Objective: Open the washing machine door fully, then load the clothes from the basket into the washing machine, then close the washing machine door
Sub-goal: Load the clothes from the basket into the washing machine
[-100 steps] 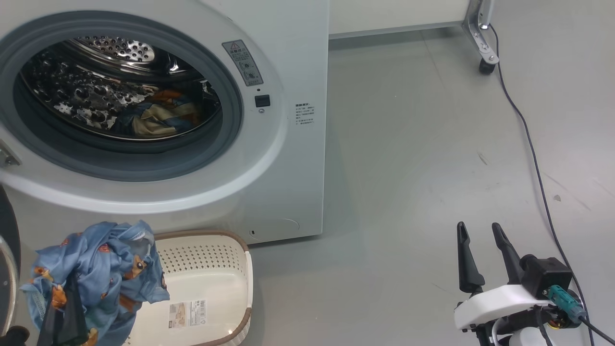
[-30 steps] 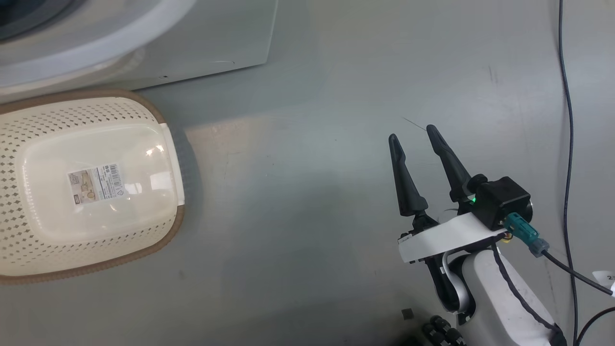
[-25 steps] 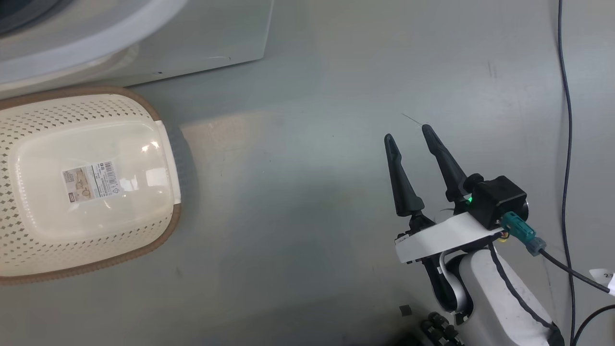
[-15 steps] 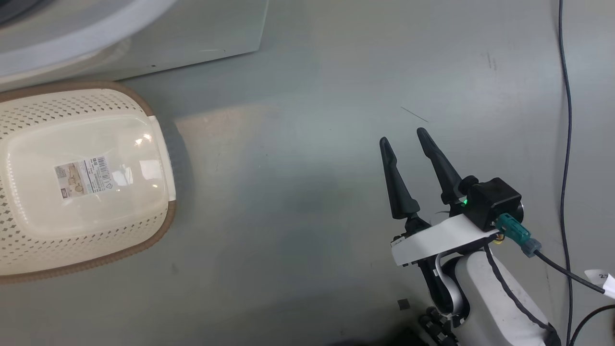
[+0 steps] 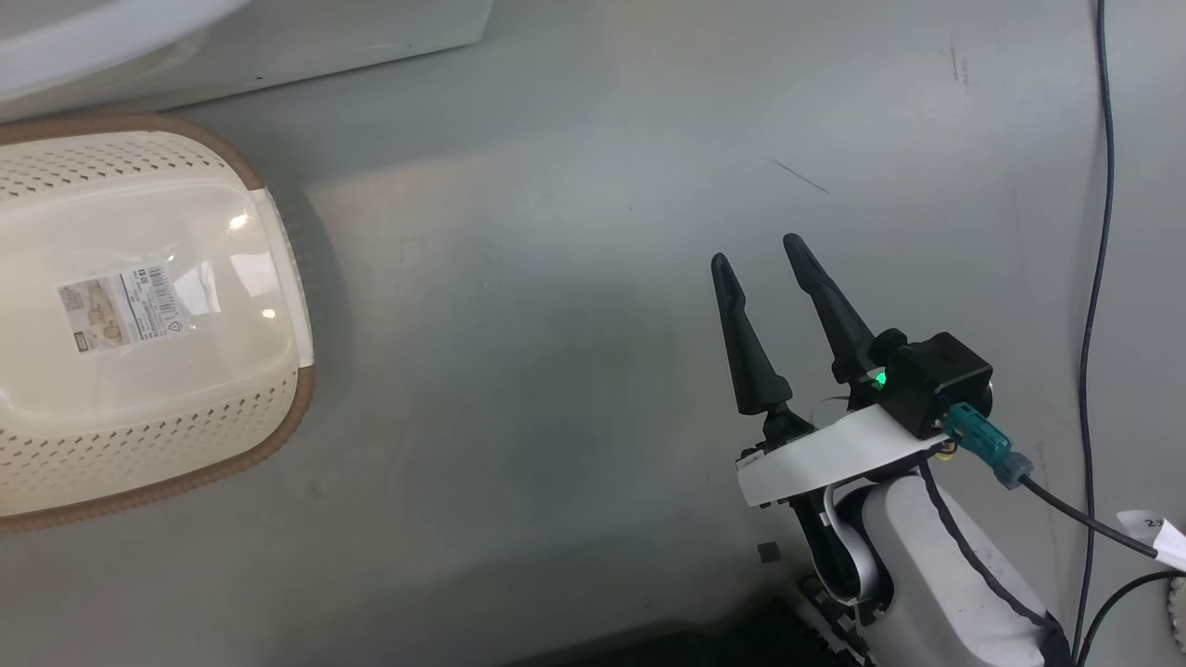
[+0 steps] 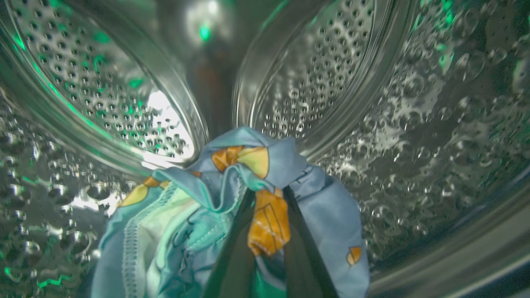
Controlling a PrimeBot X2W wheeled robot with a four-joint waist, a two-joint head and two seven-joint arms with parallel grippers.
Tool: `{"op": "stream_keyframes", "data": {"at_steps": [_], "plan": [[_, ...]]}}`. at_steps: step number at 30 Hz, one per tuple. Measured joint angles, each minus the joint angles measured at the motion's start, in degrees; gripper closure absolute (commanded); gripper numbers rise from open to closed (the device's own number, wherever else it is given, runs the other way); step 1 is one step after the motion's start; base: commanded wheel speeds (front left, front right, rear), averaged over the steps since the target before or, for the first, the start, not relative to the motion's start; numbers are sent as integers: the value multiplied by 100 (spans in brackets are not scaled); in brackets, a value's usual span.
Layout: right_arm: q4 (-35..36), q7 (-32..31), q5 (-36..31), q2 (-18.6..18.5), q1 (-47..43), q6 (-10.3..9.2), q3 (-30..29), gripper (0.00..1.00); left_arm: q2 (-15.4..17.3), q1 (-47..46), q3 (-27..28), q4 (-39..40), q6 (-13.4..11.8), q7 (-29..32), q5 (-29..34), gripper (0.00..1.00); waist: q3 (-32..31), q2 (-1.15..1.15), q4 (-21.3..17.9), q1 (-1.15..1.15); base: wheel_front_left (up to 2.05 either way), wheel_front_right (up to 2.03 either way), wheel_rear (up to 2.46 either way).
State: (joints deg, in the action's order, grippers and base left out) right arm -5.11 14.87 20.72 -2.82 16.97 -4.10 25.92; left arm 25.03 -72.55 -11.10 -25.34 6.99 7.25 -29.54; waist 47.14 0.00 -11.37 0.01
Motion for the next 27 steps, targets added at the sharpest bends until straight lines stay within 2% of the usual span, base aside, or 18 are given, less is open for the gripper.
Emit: {"op": "stream_keyframes", "data": {"at_steps": [4,15,21,22,23,27], "plan": [[14,0,47,-1,47,-5,47,0,205,-327,-114,237,0,-489,196,100,122,0,-38,0,0,0,0],[26,0,157,-1,143,-58,98,0,422,-649,-560,556,-1,-2036,623,100,257,0,-97,0,0,0,0],[24,0,156,-1,219,-99,124,0,415,-631,-555,11,0,-2037,526,100,263,0,-85,0,0,0,0],[22,0,156,-1,220,-99,129,0,400,-619,-516,-130,0,-1986,410,64,260,0,-81,0,0,0,0],[12,0,156,-2,221,-100,134,0,394,-594,-510,-247,0,-1961,364,0,257,0,-77,0,0,0,0],[-42,0,157,-2,225,-100,148,0,361,-535,-508,-526,0,-1903,328,0,235,0,-56,0,0,0,0]]}}
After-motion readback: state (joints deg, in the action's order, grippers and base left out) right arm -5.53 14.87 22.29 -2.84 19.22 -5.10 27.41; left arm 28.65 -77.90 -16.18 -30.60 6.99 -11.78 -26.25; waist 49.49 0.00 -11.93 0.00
